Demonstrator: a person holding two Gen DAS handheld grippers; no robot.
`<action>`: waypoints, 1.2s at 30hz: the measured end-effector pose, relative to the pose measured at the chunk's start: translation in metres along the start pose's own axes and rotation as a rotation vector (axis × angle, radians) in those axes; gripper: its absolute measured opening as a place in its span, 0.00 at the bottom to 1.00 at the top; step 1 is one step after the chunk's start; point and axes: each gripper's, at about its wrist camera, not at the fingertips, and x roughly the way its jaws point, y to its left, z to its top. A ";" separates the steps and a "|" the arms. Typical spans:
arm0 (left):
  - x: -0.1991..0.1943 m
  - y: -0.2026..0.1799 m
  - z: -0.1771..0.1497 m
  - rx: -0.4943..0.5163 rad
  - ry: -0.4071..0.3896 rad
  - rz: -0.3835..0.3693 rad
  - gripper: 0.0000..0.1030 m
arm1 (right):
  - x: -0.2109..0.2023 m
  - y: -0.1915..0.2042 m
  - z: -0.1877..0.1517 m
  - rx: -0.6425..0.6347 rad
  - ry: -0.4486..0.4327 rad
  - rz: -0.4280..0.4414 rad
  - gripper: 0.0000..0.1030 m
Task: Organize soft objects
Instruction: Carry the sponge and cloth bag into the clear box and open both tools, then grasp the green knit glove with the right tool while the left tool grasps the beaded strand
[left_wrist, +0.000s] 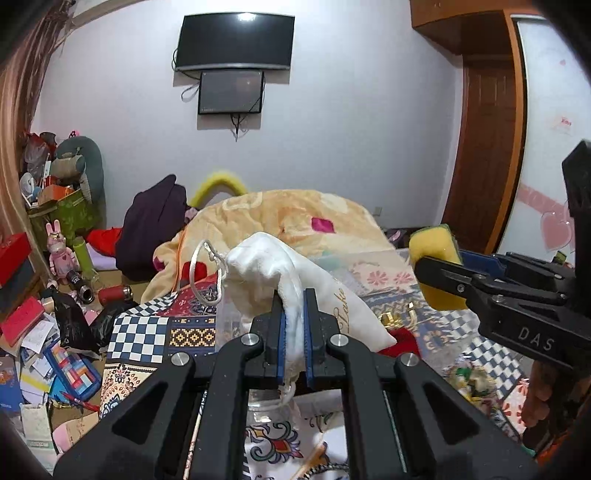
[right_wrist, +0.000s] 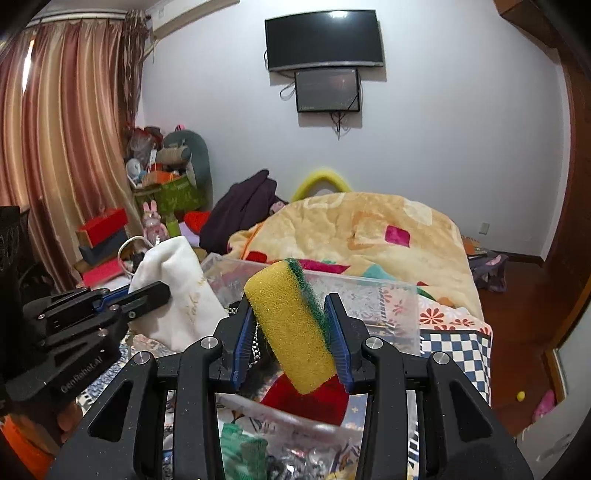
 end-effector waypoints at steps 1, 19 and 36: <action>0.004 0.000 -0.001 0.002 0.008 0.004 0.07 | 0.005 0.001 0.001 -0.006 0.013 -0.003 0.34; 0.055 -0.003 -0.021 0.016 0.176 -0.028 0.07 | 0.050 -0.001 -0.017 -0.039 0.216 -0.012 0.36; -0.006 -0.001 -0.018 0.002 0.089 -0.076 0.30 | 0.002 0.005 -0.008 -0.065 0.100 -0.032 0.51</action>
